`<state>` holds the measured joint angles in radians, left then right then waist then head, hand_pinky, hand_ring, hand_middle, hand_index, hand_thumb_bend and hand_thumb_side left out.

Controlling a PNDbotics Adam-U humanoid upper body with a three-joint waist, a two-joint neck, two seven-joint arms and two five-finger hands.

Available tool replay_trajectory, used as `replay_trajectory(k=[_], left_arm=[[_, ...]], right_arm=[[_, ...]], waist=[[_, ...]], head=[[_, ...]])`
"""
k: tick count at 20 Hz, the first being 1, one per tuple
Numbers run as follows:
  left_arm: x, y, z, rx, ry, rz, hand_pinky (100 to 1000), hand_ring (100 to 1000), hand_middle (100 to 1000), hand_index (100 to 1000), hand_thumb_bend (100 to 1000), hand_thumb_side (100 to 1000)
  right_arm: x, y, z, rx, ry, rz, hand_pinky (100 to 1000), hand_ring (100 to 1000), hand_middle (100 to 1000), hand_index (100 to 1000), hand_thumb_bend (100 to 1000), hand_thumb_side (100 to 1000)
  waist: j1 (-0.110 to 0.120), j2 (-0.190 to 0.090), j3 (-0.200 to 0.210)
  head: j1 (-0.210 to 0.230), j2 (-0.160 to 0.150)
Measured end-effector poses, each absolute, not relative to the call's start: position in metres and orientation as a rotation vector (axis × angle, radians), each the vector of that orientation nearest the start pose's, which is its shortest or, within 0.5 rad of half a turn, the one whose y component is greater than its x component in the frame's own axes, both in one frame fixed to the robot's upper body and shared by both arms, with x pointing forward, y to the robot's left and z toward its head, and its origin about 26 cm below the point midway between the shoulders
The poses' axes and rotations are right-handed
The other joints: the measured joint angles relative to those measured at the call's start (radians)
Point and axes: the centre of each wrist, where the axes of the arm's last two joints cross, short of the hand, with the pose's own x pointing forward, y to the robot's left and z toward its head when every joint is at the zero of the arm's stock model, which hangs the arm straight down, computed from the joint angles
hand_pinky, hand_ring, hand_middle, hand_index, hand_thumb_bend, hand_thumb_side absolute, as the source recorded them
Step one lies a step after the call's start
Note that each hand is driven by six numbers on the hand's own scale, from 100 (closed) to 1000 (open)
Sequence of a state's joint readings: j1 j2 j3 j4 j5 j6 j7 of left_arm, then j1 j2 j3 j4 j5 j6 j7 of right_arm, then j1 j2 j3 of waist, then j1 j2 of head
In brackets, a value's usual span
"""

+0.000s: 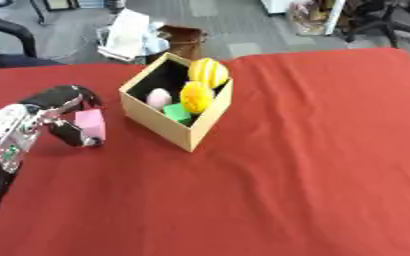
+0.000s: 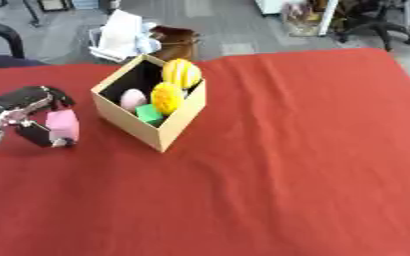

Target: Pick up objects on the table and place them in the box.

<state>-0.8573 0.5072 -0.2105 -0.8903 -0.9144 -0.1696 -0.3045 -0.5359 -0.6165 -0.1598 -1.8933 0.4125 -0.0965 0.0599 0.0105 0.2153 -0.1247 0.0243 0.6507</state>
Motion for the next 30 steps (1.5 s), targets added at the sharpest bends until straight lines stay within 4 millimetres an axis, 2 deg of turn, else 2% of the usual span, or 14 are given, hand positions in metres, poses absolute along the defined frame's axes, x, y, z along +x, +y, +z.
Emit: replay_trajectory(k=[1, 2, 3, 8, 14, 17, 20, 22, 24, 28, 30], left_arm=[[0.467, 0.313, 0.156, 0.936, -1.271, -1.497, 651, 535, 565, 734, 432, 100], [0.468, 0.313, 0.156, 0.943, -1.27, -1.494, 620, 494, 524, 700, 378, 100], [0.467, 0.313, 0.156, 0.953, -1.271, -1.49, 614, 486, 515, 691, 364, 100], [0.466, 0.314, 0.171, 0.991, -1.296, -1.473, 607, 479, 505, 684, 346, 100], [0.461, 0.315, 0.228, 1.009, -1.397, -1.468, 614, 471, 498, 683, 349, 100], [0.459, 0.306, 0.259, 1.052, -1.481, -1.427, 623, 475, 501, 686, 371, 100], [0.46, 0.293, 0.277, 1.112, -1.54, -1.386, 642, 482, 508, 692, 397, 100], [0.462, 0.281, 0.28, 1.144, -1.573, -1.365, 651, 488, 513, 697, 405, 100], [0.467, 0.266, 0.275, 1.16, -1.596, -1.358, 653, 497, 524, 706, 416, 100], [0.478, 0.24, 0.255, 1.179, -1.612, -1.352, 671, 521, 551, 727, 435, 100], [0.483, 0.232, 0.244, 1.193, -1.606, -1.346, 699, 571, 603, 765, 458, 100]], right_arm=[[0.316, -0.324, 0.304, 1.377, 3.16, -1.054, 691, 607, 656, 850, 100, 185], [0.316, -0.324, 0.303, 1.376, 3.163, -1.051, 691, 606, 656, 850, 100, 190], [0.316, -0.324, 0.303, 1.377, 3.166, -1.048, 691, 606, 656, 850, 100, 191], [0.316, -0.326, 0.301, 1.39, 3.173, -1.04, 691, 606, 656, 850, 100, 203], [0.316, -0.327, 0.301, 1.399, 3.176, -1.031, 691, 606, 656, 850, 100, 212], [0.316, -0.327, 0.301, 1.399, 3.177, -1.031, 691, 606, 655, 850, 100, 217], [0.316, -0.326, 0.3, 1.393, 3.179, -1.033, 689, 604, 654, 850, 100, 225], [0.317, -0.324, 0.299, 1.377, 3.19, -1.034, 688, 604, 653, 850, 100, 228], [0.319, -0.321, 0.299, 1.355, 3.195, -1.036, 688, 603, 652, 850, 100, 232], [0.321, -0.315, 0.3, 1.304, 3.209, -1.038, 685, 601, 650, 850, 100, 240], [0.322, -0.312, 0.299, 1.279, 3.217, -1.04, 684, 601, 649, 850, 100, 245]], waist=[[0.0, 0.0, -0.001], [0.0, 0.0, -0.001], [0.0, 0.0, -0.001], [0.0, 0.0, -0.001], [0.003, 0.0, -0.003], [0.005, -0.001, -0.011], [0.006, -0.005, -0.028], [0.006, -0.006, -0.044], [0.006, -0.006, -0.061], [0.006, -0.006, -0.096], [0.006, -0.005, -0.11]], head=[[0.0, 0.0], [0.0, 0.0], [0.0, 0.001], [0.0, 0.008], [0.0, 0.008], [0.0, 0.008], [0.006, 0.008], [0.015, 0.008], [0.026, 0.008], [0.045, 0.005], [0.054, 0.002]])
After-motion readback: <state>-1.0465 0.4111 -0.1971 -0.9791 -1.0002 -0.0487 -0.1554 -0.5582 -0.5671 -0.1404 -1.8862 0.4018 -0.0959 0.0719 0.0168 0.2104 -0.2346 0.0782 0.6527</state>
